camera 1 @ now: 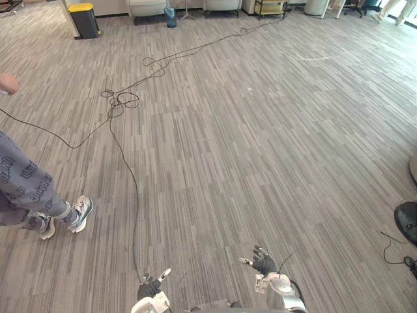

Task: Pick up cushions and gather them together orderly.

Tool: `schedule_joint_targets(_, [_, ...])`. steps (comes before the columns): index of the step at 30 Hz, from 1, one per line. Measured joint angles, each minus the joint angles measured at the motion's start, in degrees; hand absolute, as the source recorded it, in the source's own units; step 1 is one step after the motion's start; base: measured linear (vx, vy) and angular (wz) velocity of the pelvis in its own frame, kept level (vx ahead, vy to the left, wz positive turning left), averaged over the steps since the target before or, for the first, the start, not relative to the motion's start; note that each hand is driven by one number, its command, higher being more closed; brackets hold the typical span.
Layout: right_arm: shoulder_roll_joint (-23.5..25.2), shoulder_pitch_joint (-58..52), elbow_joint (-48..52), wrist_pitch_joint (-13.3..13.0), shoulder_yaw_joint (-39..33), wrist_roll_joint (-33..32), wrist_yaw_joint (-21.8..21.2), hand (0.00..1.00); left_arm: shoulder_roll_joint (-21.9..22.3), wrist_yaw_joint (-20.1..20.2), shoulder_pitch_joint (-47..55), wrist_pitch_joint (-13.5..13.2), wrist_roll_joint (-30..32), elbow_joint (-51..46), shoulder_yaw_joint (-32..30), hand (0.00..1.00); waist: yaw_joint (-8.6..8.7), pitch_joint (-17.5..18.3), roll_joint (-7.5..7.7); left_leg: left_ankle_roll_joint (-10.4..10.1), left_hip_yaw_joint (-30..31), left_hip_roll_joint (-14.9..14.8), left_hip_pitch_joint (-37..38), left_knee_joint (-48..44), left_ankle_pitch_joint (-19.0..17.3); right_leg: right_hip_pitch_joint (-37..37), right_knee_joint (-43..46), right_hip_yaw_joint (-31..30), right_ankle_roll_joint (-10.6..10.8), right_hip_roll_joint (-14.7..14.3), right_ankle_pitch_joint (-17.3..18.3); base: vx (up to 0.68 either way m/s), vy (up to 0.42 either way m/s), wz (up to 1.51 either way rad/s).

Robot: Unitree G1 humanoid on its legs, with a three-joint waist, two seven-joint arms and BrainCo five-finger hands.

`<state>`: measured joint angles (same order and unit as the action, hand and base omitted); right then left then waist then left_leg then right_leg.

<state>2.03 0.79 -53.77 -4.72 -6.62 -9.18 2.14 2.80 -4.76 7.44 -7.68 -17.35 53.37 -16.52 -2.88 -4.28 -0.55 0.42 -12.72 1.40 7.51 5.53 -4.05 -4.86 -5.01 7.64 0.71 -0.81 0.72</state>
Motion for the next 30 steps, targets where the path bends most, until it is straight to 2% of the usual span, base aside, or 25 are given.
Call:
schedule_joint_targets(7, [0.2, -0.7, -3.6, 0.7, -7.6, -1.3, 0.1, 0.0, -0.5, 0.5, -1.1, 0.7, 3.9, 1.7, -0.5, 0.0, -0.06, -1.0, 0.05, 0.1, 1.2, 0.2, -0.2, 0.3, 0.3, -0.1, 0.0, 1.4, 0.1, 0.2, 0.1, -0.04, -0.019, 0.09])
schedule_joint_targets(14, [0.1, -0.8, -5.9, 0.8, -13.5, -3.3, 0.5, 0.0, -1.2, 1.3, -1.7, 0.9, 4.9, 3.4, -0.5, 0.0, 0.06, -1.1, 0.0, 0.3, 2.9, 0.4, -0.4, 0.4, 0.7, -0.4, 0.0, 3.1, 0.3, 0.4, 0.3, -0.02, -0.013, 0.12])
schedule_joint_targets(30, [0.2, -0.9, -6.4, 0.8, -15.0, -4.6, 0.5, 0.0, -2.6, 1.7, -2.1, 1.9, 8.3, 4.9, 0.9, 0.0, 0.12, -2.3, 0.41, 0.9, 4.8, 1.3, -1.5, 0.8, 1.3, -0.1, 0.0, 4.7, 0.7, 1.2, 0.6, -0.03, 0.0, 0.07])
